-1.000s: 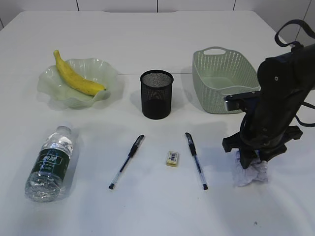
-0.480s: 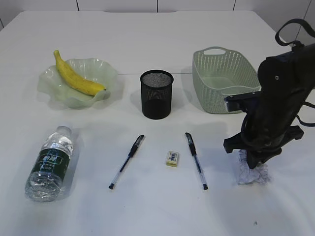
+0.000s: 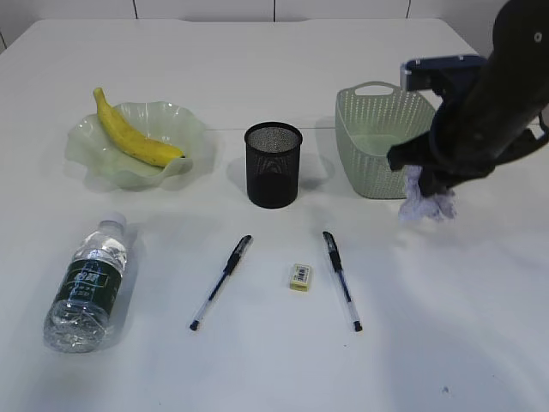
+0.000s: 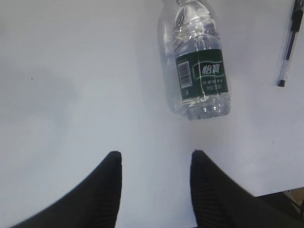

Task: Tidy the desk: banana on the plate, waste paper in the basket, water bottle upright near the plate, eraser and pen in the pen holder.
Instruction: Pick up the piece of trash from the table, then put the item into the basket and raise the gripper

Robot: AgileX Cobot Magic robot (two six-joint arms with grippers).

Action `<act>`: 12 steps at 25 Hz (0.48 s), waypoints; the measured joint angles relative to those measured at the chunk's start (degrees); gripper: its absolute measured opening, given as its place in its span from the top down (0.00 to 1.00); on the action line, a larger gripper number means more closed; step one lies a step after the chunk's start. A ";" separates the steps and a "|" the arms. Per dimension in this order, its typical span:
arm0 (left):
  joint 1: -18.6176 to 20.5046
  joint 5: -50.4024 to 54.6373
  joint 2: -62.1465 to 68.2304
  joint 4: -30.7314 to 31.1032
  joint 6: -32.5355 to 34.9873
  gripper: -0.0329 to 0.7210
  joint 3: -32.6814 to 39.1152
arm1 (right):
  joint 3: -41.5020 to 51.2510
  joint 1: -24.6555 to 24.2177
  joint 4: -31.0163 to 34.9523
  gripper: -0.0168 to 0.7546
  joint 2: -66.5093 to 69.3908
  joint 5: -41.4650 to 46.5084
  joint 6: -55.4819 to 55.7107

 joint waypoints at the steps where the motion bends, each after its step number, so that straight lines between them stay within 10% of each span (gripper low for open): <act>1: 0.00 0.00 0.00 0.00 0.00 0.52 0.00 | -1.98 0.00 0.00 0.91 0.00 -0.42 0.00; 12: 0.00 0.11 0.00 0.10 0.00 0.52 0.00 | -23.50 -2.76 -2.15 0.91 8.43 -3.25 7.39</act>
